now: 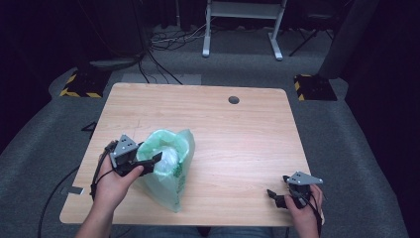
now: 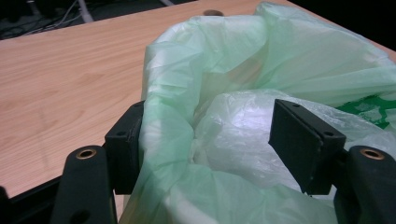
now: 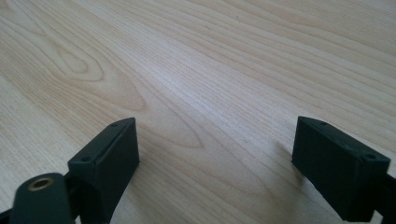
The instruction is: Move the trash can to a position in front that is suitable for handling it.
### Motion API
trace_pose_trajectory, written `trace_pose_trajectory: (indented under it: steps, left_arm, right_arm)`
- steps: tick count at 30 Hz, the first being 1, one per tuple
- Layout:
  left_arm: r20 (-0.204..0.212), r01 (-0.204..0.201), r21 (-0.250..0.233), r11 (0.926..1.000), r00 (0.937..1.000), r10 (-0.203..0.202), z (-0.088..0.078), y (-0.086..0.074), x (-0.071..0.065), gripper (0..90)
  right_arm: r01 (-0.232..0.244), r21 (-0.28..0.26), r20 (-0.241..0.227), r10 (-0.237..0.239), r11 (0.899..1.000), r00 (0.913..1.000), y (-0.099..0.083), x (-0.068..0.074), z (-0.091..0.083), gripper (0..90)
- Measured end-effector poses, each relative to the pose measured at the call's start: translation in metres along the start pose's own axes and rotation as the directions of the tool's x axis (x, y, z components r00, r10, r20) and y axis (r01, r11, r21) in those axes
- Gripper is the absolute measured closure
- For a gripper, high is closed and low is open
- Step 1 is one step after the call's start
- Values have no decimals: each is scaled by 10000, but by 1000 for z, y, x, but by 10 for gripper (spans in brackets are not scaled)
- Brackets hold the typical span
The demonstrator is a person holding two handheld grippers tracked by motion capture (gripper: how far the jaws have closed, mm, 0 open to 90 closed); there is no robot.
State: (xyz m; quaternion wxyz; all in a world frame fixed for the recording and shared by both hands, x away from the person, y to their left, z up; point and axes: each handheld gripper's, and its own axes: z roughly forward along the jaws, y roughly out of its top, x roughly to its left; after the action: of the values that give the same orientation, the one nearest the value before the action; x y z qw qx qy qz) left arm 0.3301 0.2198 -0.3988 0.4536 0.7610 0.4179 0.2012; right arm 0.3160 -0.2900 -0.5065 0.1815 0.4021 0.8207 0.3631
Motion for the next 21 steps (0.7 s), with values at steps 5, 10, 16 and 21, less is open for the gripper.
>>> trace_pose_trajectory:
  steps: [5, 10, 16, 21]
  left_arm:
    - [-138, -446, -182, 9988, 9989, 443, 1, 6, -8, 297]
    - [-341, 23, -1311, 9914, 9994, -68, -18, 15, 8, 271]
    - [-2240, 23, -1125, 9936, 9742, -277, -25, 1, 56, 287]
    - [-1719, -124, -416, 9991, 9851, 51, 7, -27, 59, 289]
  right_arm:
    - [5, -1, -1, -5, 10000, 10000, 0, 0, 0, 148]
    - [1, 0, 0, -1, 10000, 10000, 0, 0, 0, 148]
    - [-1, 4, -2, 1, 10000, 10000, 0, 0, 0, 148]
    - [-25, 6, 1, 25, 10000, 10000, 0, 0, 0, 148]
